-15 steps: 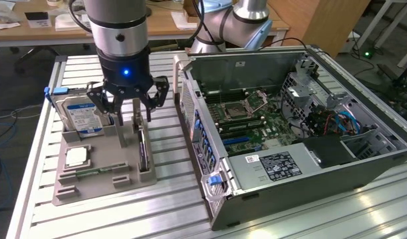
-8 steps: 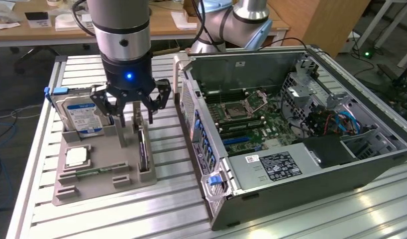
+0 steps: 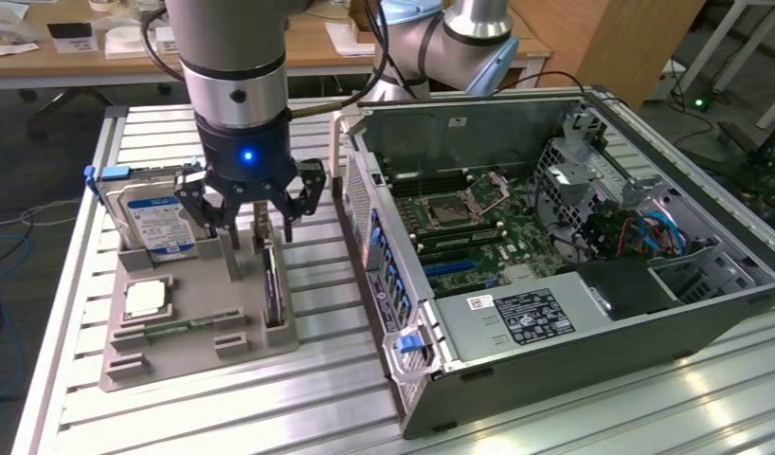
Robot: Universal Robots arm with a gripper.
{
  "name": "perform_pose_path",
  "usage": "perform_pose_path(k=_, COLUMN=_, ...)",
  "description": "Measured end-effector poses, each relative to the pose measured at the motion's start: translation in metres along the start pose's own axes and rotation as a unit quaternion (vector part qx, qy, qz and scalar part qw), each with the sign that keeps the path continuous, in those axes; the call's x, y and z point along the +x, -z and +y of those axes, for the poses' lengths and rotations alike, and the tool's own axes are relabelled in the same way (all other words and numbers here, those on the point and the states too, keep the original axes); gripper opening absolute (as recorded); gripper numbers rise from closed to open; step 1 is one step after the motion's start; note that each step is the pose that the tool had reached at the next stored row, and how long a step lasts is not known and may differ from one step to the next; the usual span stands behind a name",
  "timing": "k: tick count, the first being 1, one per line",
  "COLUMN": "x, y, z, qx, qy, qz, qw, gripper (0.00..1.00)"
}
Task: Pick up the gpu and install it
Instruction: 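Pick up the gpu and move the gpu toward the slot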
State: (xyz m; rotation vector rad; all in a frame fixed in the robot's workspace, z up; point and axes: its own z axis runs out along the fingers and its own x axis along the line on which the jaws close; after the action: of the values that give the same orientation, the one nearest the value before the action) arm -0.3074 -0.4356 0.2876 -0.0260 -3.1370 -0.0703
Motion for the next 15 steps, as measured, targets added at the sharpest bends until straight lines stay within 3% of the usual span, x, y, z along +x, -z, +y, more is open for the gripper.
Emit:
perform_pose_path(k=2, x=0.0, y=-0.003, z=-0.0001, qx=0.0, qy=0.0, qz=0.0, qw=1.0, gripper=0.62)
perform_pose_path(k=3, x=0.0, y=-0.0046, z=-0.0003, qx=0.0, qy=0.0, qz=0.0, qw=1.0, gripper=0.68)
perform_pose_path(k=15, x=0.0, y=-0.0262, z=-0.0034, qx=0.0, qy=-0.001, qz=0.0, qw=1.0, gripper=0.68)
